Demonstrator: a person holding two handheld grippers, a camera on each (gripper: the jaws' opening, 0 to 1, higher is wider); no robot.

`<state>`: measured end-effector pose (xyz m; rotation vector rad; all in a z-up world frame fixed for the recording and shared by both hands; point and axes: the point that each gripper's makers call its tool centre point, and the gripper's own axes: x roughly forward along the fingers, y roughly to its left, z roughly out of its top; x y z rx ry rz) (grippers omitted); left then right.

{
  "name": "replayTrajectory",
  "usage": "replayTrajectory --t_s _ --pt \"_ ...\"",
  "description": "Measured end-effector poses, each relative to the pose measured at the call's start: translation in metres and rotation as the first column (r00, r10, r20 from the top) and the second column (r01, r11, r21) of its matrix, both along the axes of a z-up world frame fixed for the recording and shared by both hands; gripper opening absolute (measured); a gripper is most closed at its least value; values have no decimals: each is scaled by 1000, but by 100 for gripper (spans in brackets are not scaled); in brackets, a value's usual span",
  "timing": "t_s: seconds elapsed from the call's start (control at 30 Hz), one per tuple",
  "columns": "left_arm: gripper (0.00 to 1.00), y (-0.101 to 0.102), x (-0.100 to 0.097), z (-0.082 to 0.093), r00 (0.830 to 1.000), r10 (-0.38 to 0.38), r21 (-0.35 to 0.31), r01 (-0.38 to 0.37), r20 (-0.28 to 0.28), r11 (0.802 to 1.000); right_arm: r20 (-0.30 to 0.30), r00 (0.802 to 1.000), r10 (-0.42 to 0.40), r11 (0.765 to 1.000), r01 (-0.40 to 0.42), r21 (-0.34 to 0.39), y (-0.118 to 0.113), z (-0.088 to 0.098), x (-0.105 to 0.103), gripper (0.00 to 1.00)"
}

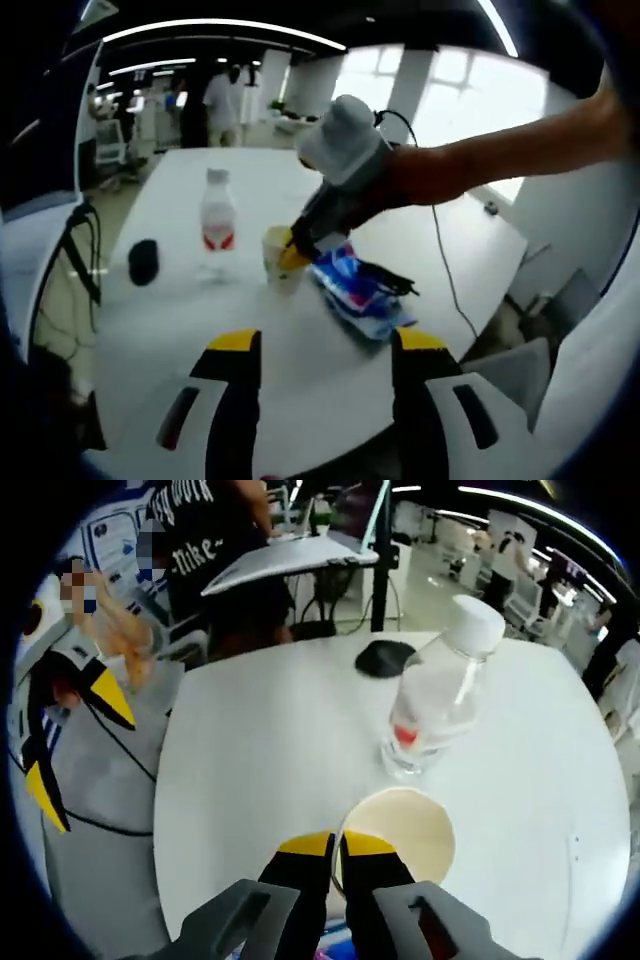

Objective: Arrange the tabletop items into an orderly group along one side of the table until the central work area is clear of visible clutter.

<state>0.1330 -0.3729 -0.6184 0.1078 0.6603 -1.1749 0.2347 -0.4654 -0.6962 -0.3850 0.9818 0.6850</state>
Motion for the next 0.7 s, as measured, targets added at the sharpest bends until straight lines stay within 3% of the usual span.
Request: replayTrajectory --t_s 0.3,0.7 --pt "51 0 -10 -3 1000 -26 6 26 -5 1000 6 999 -36 999 36 -10 -4 -16 26 0" --pt "51 4 -10 -2 1000 -8 6 8 -8 1000 3 999 -46 998 46 -33 -10 -26 41 1"
